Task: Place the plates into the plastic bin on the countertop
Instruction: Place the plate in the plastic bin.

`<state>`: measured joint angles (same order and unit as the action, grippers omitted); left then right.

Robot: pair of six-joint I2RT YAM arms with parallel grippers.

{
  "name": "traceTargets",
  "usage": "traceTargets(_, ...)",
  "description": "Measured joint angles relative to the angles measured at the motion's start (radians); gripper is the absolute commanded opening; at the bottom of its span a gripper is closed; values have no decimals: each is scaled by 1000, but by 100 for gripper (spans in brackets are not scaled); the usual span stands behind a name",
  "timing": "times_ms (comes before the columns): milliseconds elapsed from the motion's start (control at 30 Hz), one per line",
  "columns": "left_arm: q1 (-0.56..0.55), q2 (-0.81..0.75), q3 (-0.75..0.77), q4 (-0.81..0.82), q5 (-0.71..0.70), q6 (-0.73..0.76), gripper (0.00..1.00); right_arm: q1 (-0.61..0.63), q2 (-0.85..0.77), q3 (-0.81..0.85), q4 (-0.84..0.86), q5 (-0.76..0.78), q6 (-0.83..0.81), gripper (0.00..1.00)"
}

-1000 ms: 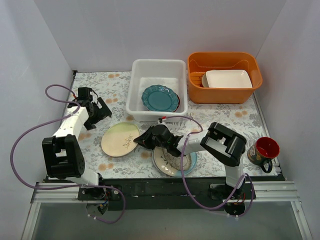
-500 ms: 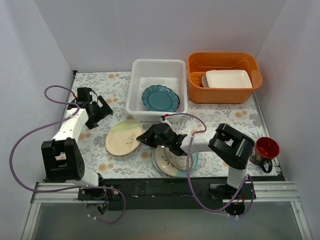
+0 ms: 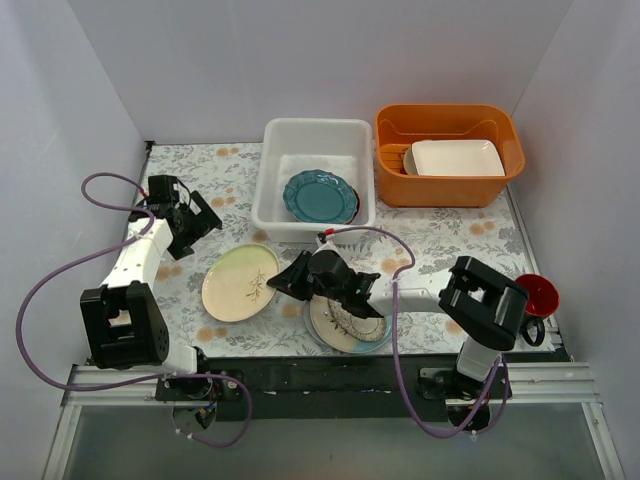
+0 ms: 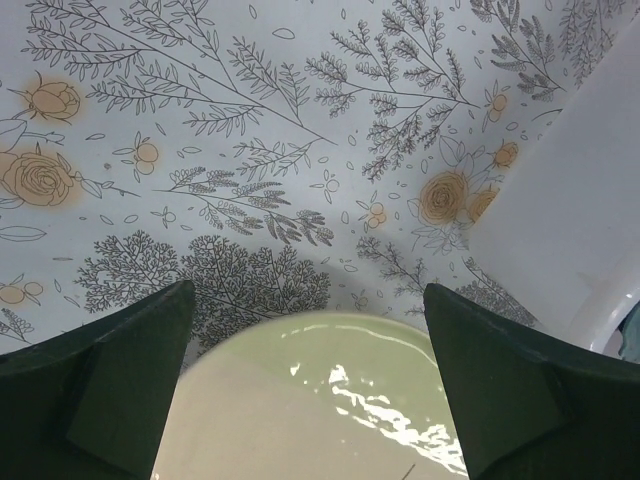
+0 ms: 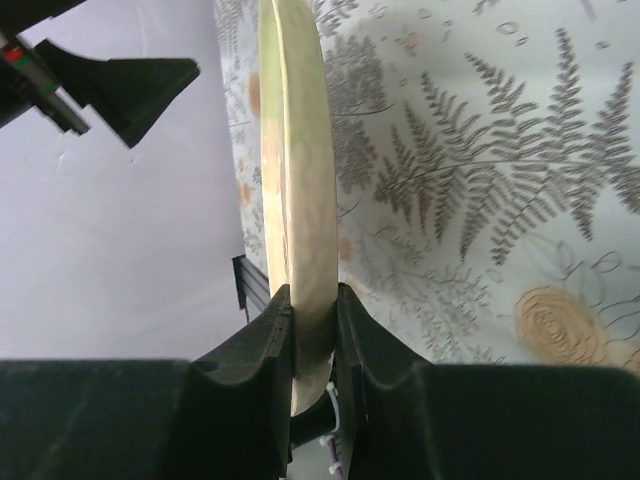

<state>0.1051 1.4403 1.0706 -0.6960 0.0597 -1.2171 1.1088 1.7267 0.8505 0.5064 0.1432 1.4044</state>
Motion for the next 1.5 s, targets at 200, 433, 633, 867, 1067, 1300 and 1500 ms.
traceTargets(200,5,-9,0,4,19,-2,98,23,-125,-25,-61,17,-33,1)
traceTargets(433,5,-7,0,30,58,-10,98,23,-271,-109,-129,64,-66,1)
traceTargets(633,5,-6,0,34,73,-10,98,23,-344,-184,-194,84,-90,1)
traceTargets(867,5,-6,0,24,73,-3,98,23,-365,-183,-249,102,-158,1)
traceTargets(1067,5,-10,-10,16,72,16,98,23,-404,-169,-289,114,-209,1)
traceTargets(1300,5,-10,-33,24,79,32,98,-15,-469,-109,-350,122,-283,1)
traceTargets(1500,5,-9,-63,30,99,32,98,-104,-515,-85,-373,109,-316,1)
